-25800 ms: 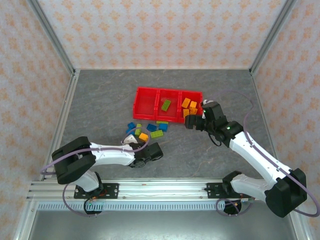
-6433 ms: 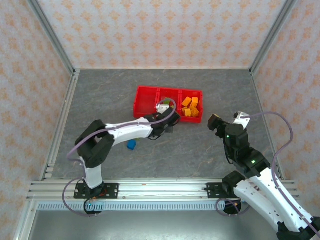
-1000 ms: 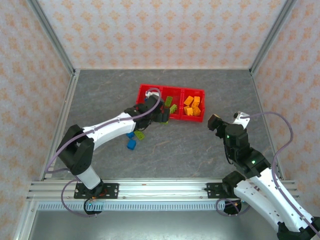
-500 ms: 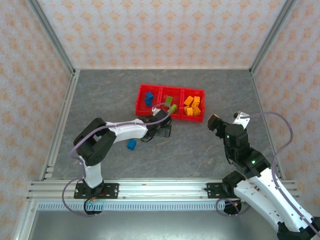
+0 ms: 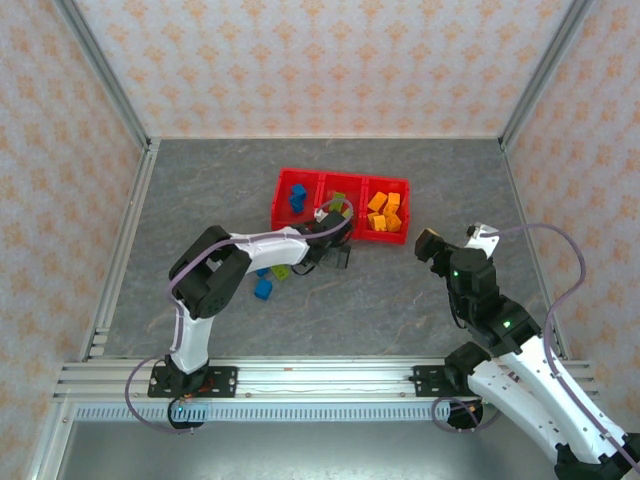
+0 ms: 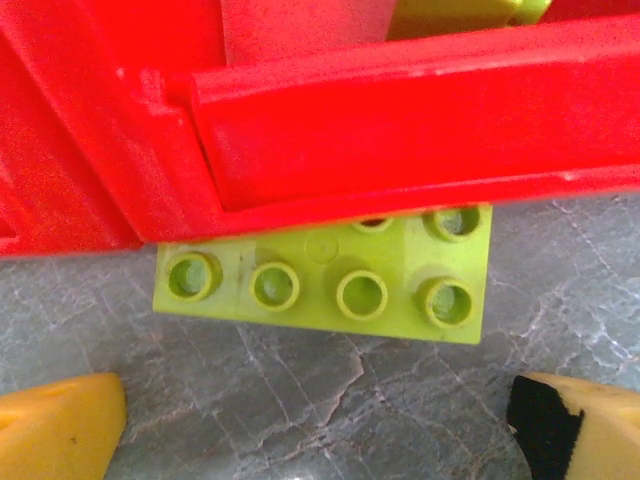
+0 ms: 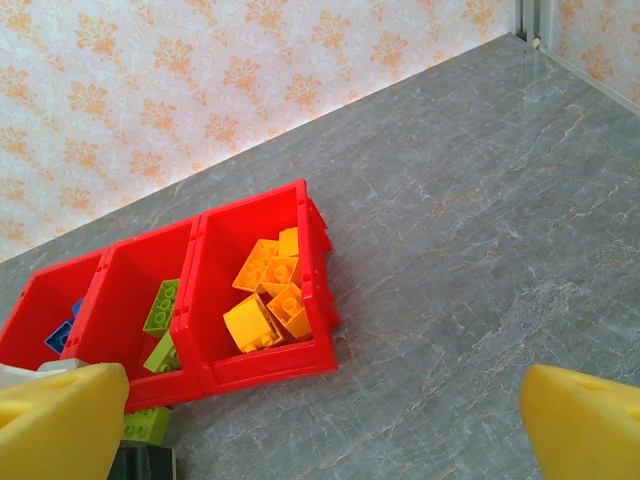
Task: Sort the legos into containers by color
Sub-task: Move the container to the top-center of the table, then pick up the lego from the center of the table.
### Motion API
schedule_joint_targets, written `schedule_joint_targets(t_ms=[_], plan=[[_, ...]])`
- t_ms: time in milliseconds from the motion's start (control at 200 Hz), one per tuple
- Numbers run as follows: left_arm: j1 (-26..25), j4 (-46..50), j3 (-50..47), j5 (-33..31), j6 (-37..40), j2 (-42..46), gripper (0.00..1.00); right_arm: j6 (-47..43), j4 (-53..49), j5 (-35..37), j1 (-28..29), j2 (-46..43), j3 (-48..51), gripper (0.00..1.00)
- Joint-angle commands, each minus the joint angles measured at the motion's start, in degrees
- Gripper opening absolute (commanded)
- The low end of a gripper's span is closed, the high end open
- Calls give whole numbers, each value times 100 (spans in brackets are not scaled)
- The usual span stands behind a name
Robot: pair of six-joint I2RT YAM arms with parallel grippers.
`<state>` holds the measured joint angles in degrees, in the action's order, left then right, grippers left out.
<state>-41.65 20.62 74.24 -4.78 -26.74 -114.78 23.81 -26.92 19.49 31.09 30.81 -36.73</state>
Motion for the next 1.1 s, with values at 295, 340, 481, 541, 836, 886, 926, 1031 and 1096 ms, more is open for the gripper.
schedule_joint_targets(t_ms=[295,340,481,541,836,886,926,1031,1096], plan=[[412,-225,909,-283,452,-670,100,-25,55,73,48,-22,38,100],[412,-241,942,-306,474,-687,100,-32,55,74,49,-22,38,100],[427,-329,996,-344,609,-675,100,-35,63,73,46,-13,41,100],[434,-340,1022,-343,651,-668,99,-35,64,73,46,-13,37,100],[421,-559,815,-65,667,-554,82,-35,73,73,46,-5,48,100],[421,-576,759,-16,634,-537,77,-35,73,73,46,-2,48,100],[421,-577,719,-2,594,-527,75,-35,73,73,46,2,38,100],[421,-576,581,38,515,-479,72,-34,73,73,46,4,51,100],[421,-539,507,39,463,-458,71,-34,73,73,46,4,47,100]])
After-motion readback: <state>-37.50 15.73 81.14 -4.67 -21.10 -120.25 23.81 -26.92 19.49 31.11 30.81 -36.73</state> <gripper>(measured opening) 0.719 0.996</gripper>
